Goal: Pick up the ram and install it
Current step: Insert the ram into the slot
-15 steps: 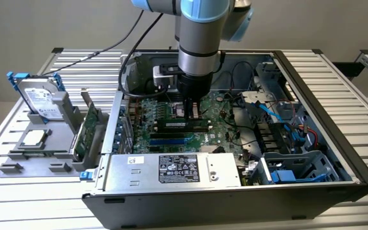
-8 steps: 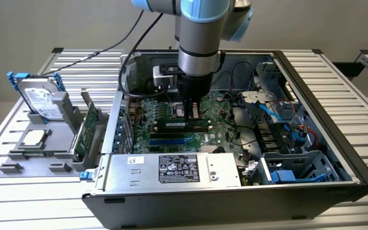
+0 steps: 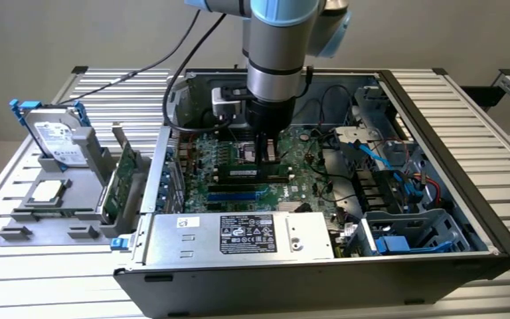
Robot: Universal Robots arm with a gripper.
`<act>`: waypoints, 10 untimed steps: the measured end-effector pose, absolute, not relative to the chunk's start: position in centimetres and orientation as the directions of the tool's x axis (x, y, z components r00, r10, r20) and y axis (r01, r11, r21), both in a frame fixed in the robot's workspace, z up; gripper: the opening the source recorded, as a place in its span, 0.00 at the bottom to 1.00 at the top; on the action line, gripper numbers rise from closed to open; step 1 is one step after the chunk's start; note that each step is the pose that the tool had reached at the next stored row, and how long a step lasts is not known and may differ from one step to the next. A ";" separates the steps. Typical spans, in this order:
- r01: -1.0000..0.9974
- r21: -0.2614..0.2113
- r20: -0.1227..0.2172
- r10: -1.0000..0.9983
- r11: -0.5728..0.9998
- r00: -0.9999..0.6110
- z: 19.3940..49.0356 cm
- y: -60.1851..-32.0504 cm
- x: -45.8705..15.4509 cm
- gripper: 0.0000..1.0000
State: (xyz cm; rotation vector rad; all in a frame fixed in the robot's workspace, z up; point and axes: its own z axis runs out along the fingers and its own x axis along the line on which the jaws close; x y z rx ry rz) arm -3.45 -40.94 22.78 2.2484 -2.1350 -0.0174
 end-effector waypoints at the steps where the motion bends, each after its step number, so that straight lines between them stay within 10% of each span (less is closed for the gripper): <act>1: -0.998 0.037 0.018 -0.998 -0.051 0.052 23.0 -40.9 -3.5 0.40; 10: -0.998 0.042 0.013 -0.999 -0.052 0.052 23.1 -40.9 -3.5 0.40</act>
